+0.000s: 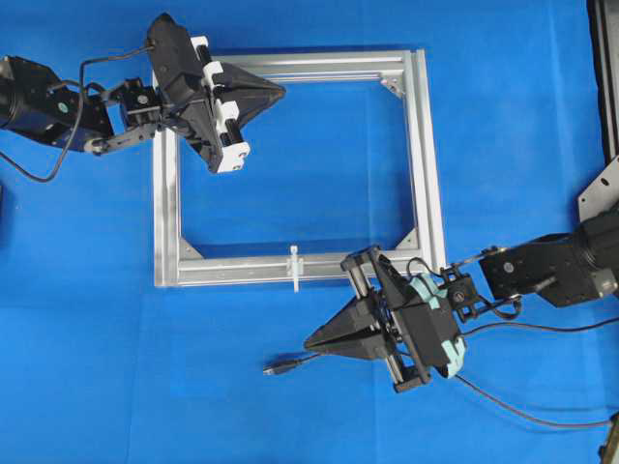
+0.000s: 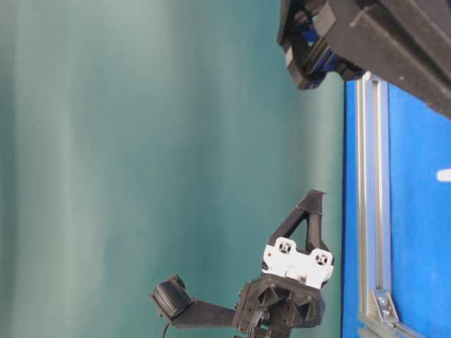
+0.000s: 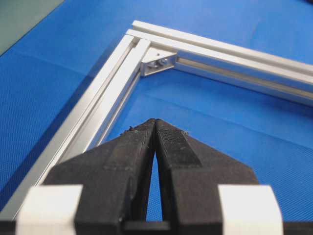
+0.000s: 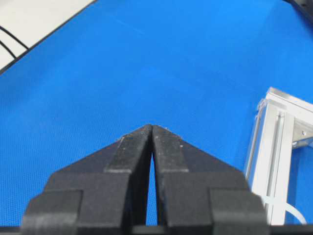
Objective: Insert the wire through the string loop located in the center.
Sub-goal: 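Move the right gripper down onto the black USB cable near its plug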
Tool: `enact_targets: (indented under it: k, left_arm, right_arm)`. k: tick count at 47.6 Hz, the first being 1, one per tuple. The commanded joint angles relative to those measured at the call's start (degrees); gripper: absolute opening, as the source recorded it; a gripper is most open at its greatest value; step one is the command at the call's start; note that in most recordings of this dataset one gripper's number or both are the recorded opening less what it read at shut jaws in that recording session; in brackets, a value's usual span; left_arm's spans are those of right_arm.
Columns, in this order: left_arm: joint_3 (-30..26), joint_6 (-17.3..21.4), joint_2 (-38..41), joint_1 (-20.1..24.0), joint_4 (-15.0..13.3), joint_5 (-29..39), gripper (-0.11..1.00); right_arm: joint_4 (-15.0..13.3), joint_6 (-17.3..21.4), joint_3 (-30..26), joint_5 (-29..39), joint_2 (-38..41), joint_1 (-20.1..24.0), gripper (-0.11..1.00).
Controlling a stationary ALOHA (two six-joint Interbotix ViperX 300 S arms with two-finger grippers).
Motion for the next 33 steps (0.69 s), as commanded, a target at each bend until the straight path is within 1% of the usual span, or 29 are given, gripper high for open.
enact_targets:
  k: [1, 6, 17, 24, 26, 29, 33]
  left_arm:
    - [-0.4, 0.3, -2.8, 0.4, 1.2, 0.4, 0.00]
    - [0.0, 0.3, -3.0, 0.5, 1.3, 0.5, 0.00]
    - [-0.1, 0.4, -3.0, 0.5, 1.4, 0.5, 0.00]
    - [-0.4, 0.3, -3.1, 0.5, 1.4, 0.5, 0.00]
    - [-0.3, 0.3, -3.1, 0.6, 1.4, 0.5, 0.00]
    - [-0.3, 0.3, -3.1, 0.5, 1.4, 0.5, 0.00]
    - [-0.3, 0.3, -3.1, 0.5, 1.5, 0.5, 0.00]
  right_arm:
    - [-0.4, -0.6, -1.1, -0.1, -3.1, 0.4, 0.00]
    - [-0.6, -0.7, -1.3, 1.0, -3.3, 0.7, -0.05]
    - [-0.6, 0.4, -1.3, 3.0, -3.4, 1.0, -0.05]
    - [-0.6, 2.6, -1.0, 5.3, -4.4, 1.1, -0.05]
    - [-0.6, 3.3, -0.9, 5.7, -4.5, 1.1, -0.03]
    - [-0.5, 3.9, -0.9, 6.2, -4.6, 1.2, 0.03]
    - [-0.3, 4.7, -1.0, 6.9, -4.6, 1.4, 0.19]
